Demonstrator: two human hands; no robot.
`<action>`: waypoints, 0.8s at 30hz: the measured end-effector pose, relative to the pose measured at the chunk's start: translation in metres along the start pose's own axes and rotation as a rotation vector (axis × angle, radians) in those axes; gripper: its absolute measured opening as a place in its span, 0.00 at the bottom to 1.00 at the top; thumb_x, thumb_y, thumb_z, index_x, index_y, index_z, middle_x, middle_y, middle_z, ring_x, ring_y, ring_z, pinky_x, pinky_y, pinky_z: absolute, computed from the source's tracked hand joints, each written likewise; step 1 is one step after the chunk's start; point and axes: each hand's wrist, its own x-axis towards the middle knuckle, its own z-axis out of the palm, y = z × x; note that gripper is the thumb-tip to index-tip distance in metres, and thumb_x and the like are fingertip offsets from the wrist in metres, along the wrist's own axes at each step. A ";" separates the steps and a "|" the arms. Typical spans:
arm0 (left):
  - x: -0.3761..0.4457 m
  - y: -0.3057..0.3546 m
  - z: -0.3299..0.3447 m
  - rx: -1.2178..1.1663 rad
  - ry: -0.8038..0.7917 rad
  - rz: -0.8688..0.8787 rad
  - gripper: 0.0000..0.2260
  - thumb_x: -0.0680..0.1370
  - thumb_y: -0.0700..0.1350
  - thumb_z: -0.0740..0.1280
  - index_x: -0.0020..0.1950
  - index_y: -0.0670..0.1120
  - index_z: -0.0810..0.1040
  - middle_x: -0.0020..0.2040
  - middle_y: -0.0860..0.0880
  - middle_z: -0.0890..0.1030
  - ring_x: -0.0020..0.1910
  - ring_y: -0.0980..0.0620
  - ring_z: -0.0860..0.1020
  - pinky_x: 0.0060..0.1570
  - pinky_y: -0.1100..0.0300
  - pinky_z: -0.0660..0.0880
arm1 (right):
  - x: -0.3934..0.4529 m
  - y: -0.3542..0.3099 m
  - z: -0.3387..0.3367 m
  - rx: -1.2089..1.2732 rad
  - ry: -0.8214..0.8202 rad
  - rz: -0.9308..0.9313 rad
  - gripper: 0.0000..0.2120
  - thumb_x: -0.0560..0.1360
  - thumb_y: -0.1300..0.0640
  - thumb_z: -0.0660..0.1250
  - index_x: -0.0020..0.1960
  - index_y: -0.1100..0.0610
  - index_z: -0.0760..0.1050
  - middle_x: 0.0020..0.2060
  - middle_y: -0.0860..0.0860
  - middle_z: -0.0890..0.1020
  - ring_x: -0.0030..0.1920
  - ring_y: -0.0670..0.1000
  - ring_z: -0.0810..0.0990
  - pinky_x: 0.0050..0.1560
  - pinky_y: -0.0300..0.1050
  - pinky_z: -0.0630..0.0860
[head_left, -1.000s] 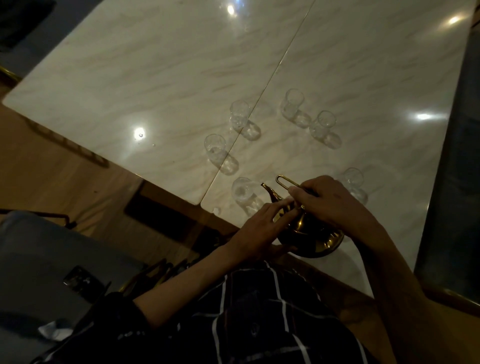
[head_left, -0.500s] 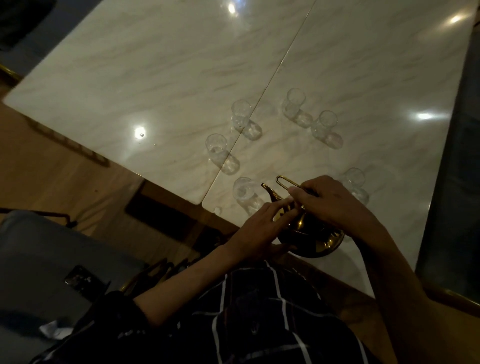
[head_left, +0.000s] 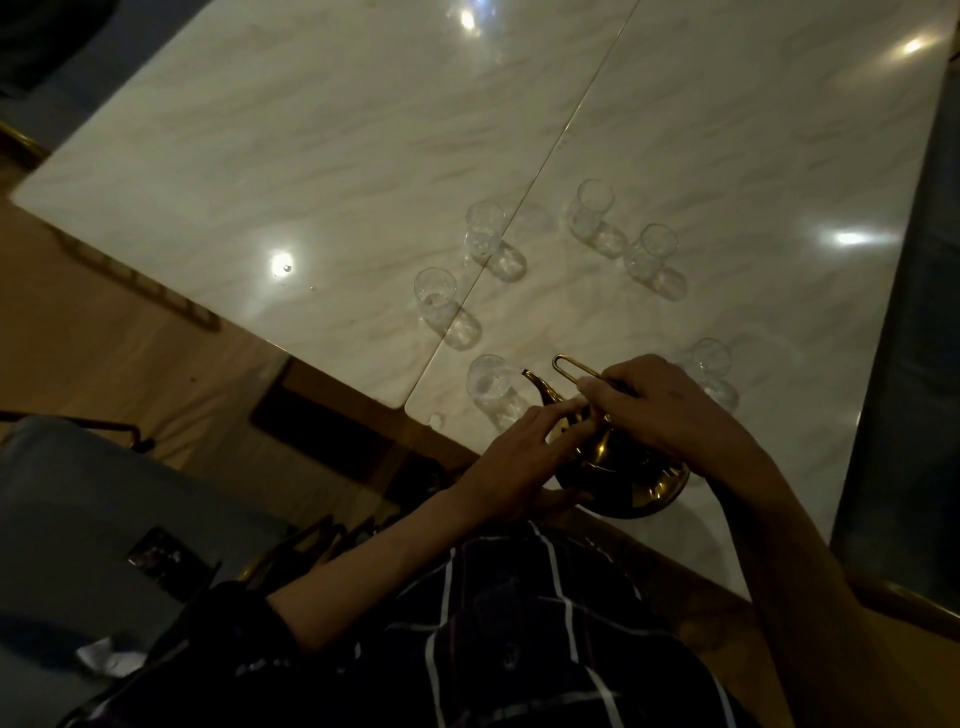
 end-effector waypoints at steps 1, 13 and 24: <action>0.000 0.000 0.000 -0.004 0.004 0.002 0.37 0.75 0.58 0.73 0.79 0.50 0.62 0.77 0.45 0.63 0.69 0.47 0.69 0.60 0.58 0.73 | 0.000 0.000 0.000 -0.003 -0.001 -0.001 0.21 0.80 0.46 0.62 0.31 0.51 0.78 0.25 0.49 0.77 0.27 0.45 0.76 0.33 0.39 0.68; 0.005 -0.003 0.002 0.016 0.006 -0.001 0.37 0.75 0.59 0.72 0.79 0.49 0.62 0.77 0.45 0.60 0.71 0.47 0.67 0.62 0.55 0.74 | 0.006 0.003 -0.003 -0.012 -0.016 -0.014 0.20 0.80 0.46 0.62 0.33 0.53 0.80 0.26 0.50 0.78 0.29 0.46 0.77 0.34 0.40 0.70; 0.011 -0.004 -0.001 -0.002 0.003 0.008 0.36 0.75 0.58 0.72 0.78 0.49 0.62 0.77 0.45 0.61 0.70 0.47 0.68 0.61 0.56 0.74 | 0.013 0.005 -0.007 -0.026 -0.032 -0.030 0.21 0.80 0.44 0.61 0.35 0.55 0.81 0.31 0.55 0.81 0.35 0.54 0.82 0.41 0.50 0.77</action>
